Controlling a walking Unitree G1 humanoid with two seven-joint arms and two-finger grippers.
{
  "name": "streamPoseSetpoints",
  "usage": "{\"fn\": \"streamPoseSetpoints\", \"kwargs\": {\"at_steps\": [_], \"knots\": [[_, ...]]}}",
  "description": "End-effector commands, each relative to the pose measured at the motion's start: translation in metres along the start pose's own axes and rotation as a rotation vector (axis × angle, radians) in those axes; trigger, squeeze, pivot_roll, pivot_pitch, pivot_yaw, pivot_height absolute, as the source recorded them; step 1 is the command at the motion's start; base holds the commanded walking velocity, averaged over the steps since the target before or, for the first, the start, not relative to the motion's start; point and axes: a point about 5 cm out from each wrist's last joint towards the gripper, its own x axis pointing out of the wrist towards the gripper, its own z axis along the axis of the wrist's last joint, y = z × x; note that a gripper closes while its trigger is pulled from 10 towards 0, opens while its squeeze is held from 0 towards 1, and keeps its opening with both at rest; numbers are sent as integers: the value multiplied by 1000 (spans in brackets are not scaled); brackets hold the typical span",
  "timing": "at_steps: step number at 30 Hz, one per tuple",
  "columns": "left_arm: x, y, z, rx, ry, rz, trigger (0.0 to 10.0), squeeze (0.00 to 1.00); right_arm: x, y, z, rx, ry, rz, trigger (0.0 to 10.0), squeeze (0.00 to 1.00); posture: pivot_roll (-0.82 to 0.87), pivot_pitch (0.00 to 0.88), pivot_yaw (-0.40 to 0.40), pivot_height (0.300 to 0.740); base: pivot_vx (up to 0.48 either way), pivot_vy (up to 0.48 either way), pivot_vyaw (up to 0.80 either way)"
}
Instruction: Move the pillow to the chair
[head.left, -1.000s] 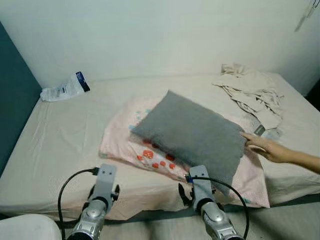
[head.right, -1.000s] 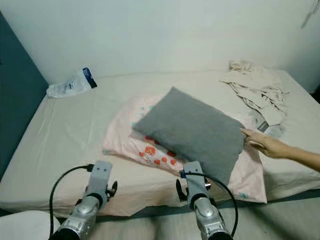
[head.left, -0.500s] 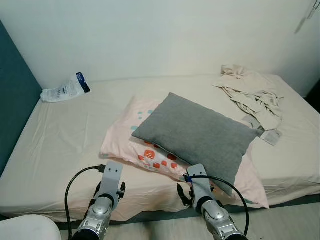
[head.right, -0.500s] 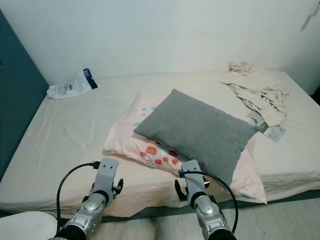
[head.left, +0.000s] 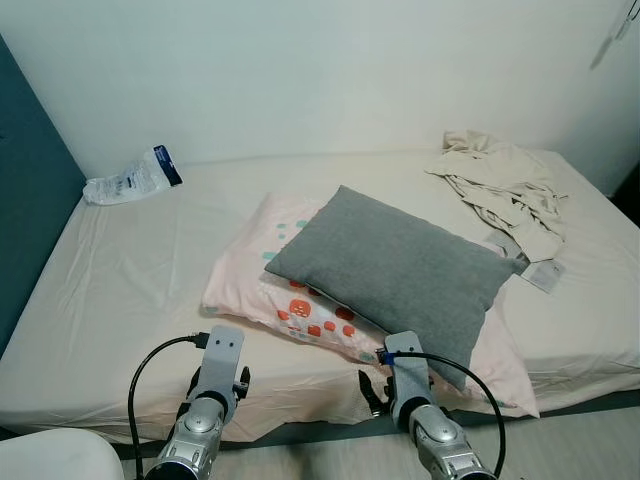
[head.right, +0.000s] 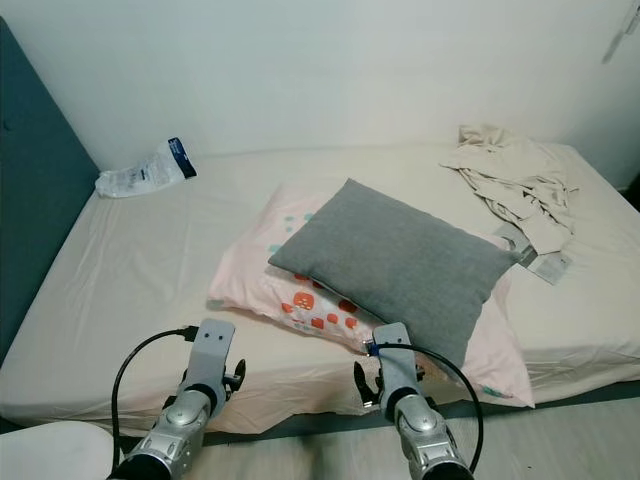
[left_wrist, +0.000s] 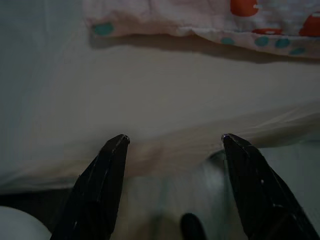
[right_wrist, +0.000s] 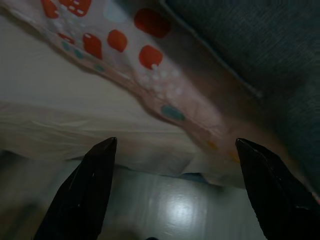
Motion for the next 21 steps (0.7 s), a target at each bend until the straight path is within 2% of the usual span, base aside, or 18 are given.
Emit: {"fn": "streamPoseSetpoints", "kwargs": {"at_steps": [1, 3, 6, 7, 11, 14, 17, 20, 21], "knots": [[-3, -1, -8, -42, 35, -14, 10000, 0, -1, 1, -5, 7, 27, -3, 10000, 0, -43, 113, 7, 740, 0, 0, 0], [-3, -3, -9, -58, 43, -19, 10000, 0, -1, -1, -3, 29, 10, -3, 10000, 0, -43, 114, 5, 740, 0, 0, 0], [-4, -1, -11, -83, 50, 11, 10000, 0, -1, -4, 1, -44, -26, -40, 10000, 0, -42, 101, -14, 740, 0, 0, 0], [-4, 1, -10, -130, 38, 30, 10000, 0, -2, -6, 1, -49, -35, -69, 10000, 0, -34, 89, -34, 740, 0, 0, 0], [-3, 0, -7, -157, 27, 28, 10000, 0, -1, -6, 2, -19, -31, -66, 10000, 0, -17, 97, -43, 740, 0, 0, 0], [-4, 0, -7, -152, 28, 24, 10000, 0, 0, -4, 4, -61, -42, -44, 10000, 0, -15, 99, -42, 740, 0, 0, 0], [-4, 4, -9, -132, 46, 54, 10000, 0, 0, 0, 8, -65, -76, -51, 10000, 0, -21, 92, -34, 740, 0, 0, 0], [-3, 7, -12, -61, 79, 65, 10000, 0, 0, 5, 11, -55, -100, -46, 10000, 0, -25, 93, -21, 740, 0, 0, 0], [-3, 7, -12, -61, 79, 65, 10000, 0, 0, 5, 11, -55, -100, -46, 10000, 0, -25, 93, -21, 740, 0, 0, 0]]}}
